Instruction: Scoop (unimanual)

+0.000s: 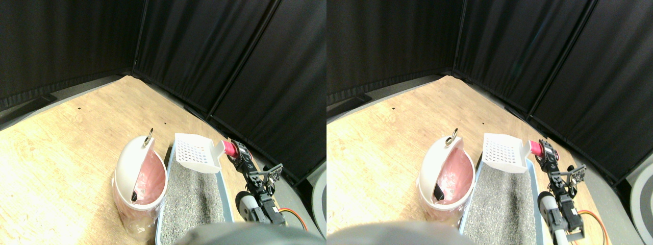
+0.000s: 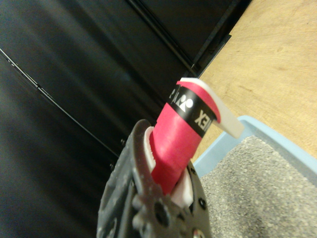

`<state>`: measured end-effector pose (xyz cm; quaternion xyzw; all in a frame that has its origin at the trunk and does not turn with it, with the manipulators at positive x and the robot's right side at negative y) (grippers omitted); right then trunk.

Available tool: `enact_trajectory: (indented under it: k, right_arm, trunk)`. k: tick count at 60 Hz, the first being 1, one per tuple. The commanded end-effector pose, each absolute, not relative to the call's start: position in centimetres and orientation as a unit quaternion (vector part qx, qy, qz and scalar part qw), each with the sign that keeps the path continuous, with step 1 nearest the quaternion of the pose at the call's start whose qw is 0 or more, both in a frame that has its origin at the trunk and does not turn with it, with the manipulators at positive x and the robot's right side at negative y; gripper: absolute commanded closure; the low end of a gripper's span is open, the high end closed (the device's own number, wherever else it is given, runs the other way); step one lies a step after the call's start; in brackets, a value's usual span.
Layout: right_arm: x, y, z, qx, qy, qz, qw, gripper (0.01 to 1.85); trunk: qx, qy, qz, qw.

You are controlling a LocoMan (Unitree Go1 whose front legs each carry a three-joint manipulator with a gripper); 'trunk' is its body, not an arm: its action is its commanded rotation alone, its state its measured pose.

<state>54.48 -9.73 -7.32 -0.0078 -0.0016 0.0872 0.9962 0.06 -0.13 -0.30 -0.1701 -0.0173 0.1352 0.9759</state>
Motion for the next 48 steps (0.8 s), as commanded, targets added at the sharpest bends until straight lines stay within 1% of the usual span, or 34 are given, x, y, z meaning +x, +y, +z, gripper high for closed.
enact_trajectory:
  k: [1, 11, 23, 33, 38, 41, 48]
  right_arm:
    - [54.2, -10.1, -5.9, 0.009, -0.056, 0.089, 0.994, 1.80]
    - [53.7, -12.3, -6.0, 0.013, -0.073, 0.075, 0.994, 1.80]
    - [53.2, -14.6, -6.3, 0.028, -0.086, 0.068, 0.994, 1.80]
    - [52.6, -16.4, -6.7, 0.031, -0.102, 0.054, 0.993, 1.80]
    - [52.4, -17.1, -7.2, 0.038, -0.102, 0.051, 0.993, 1.80]
    - [52.0, -17.6, -7.6, 0.047, -0.098, 0.036, 0.993, 1.80]
    - [51.6, -18.6, -8.5, 0.060, -0.103, 0.015, 0.993, 1.80]
  trunk:
    - [-0.161, -0.020, 0.122, 0.9792]
    - [-0.142, -0.017, 0.098, 0.9848]
    - [-0.125, -0.011, 0.074, 0.9893]
    - [-0.113, -0.006, 0.057, 0.9919]
    - [-0.107, -0.004, 0.050, 0.9930]
    - [-0.104, -0.002, 0.046, 0.9935]
    - [-0.097, 0.004, 0.039, 0.9946]
